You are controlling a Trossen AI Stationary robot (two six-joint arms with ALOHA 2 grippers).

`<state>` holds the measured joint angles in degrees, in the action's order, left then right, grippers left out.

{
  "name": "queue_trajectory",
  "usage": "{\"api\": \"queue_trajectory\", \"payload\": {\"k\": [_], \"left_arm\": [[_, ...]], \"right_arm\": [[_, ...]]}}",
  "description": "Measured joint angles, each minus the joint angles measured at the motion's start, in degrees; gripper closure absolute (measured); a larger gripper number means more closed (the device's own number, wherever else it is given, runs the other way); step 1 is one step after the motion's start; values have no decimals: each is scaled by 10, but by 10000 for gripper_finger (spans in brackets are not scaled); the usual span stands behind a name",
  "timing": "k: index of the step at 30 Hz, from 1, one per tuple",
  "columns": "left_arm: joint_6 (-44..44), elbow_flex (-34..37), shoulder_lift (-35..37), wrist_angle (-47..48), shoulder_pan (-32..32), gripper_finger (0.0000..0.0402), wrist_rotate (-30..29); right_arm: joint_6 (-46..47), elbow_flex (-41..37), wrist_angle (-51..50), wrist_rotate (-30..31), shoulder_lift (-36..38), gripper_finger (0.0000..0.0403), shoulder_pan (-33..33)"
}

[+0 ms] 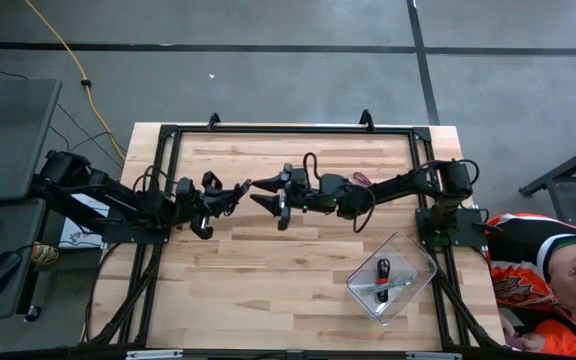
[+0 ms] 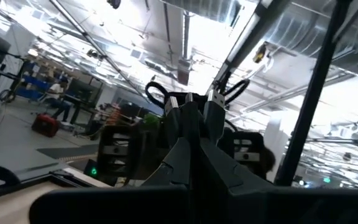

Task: Pick and place USB-C Cables
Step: Put the black charger cable into the transparent bin

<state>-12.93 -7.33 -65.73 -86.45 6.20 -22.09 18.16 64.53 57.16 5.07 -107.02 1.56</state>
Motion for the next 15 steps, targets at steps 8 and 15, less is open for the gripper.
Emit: {"api": "queue_trajectory", "payload": {"k": [8,15], "left_arm": [[-9,0,0,0,0,401,-1],[-5,0,0,0,0,401,-2]], "right_arm": [[19,0,0,10,0,213,1],[25,0,-5,23,0,213,1]]}}
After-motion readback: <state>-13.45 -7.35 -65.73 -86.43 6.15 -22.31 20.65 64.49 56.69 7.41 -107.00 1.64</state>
